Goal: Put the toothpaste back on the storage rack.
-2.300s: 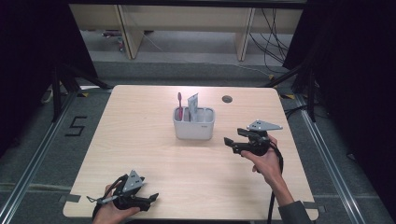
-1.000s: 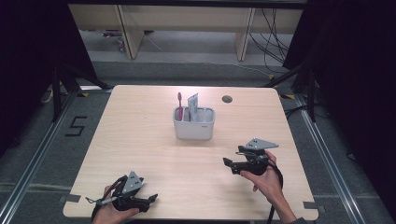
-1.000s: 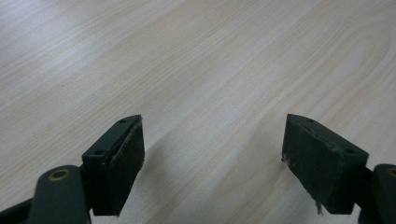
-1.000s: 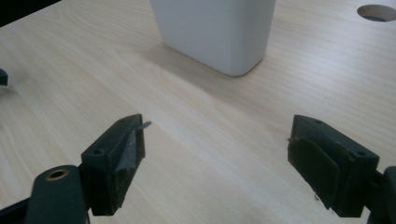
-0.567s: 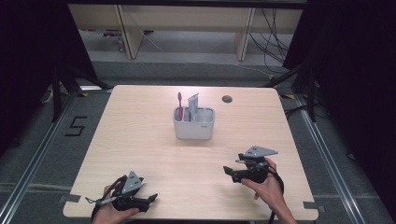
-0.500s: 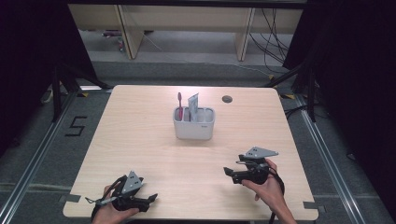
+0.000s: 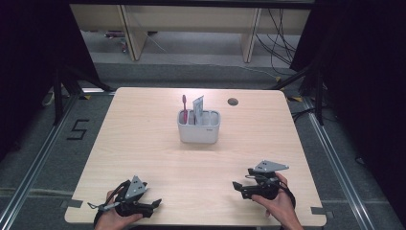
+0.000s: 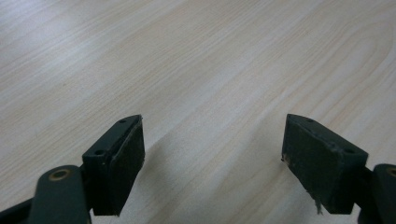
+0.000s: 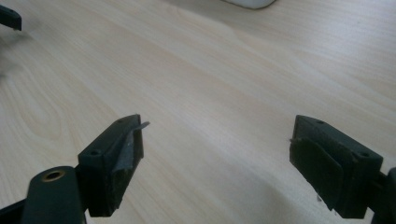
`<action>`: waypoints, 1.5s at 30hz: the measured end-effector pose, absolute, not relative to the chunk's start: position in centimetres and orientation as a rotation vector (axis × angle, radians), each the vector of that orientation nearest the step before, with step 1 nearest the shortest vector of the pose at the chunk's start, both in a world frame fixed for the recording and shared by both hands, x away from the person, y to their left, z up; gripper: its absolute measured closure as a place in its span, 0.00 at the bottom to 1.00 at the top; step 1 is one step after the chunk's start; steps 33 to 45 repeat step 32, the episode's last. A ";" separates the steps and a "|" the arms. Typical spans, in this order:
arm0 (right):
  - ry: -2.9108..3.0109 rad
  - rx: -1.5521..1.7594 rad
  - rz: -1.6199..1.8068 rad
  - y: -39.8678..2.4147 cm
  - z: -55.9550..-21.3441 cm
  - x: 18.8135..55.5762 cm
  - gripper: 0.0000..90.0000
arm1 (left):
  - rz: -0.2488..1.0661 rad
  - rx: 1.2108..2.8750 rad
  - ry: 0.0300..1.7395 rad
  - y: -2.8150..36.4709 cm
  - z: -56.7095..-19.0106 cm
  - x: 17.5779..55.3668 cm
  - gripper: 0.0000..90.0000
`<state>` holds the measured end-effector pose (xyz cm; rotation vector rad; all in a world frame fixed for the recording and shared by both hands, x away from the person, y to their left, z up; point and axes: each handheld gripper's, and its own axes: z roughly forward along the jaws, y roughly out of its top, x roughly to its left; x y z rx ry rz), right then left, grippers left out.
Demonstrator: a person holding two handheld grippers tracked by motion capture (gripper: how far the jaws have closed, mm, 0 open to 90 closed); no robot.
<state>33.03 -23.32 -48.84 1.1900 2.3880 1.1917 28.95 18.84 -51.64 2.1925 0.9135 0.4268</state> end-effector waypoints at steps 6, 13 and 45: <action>2.413 1.200 1.169 -23.0 -49.4 31.9 0.21 | 0.414 2.177 0.921 18.7 -51.7 28.9 0.23; 2.458 1.147 1.105 -22.7 -49.6 30.8 0.20 | 0.416 2.207 0.901 18.9 -51.7 29.0 0.23; 2.456 1.117 1.077 -22.9 -49.7 29.9 0.19 | 0.417 2.194 0.917 18.8 -51.7 28.9 0.23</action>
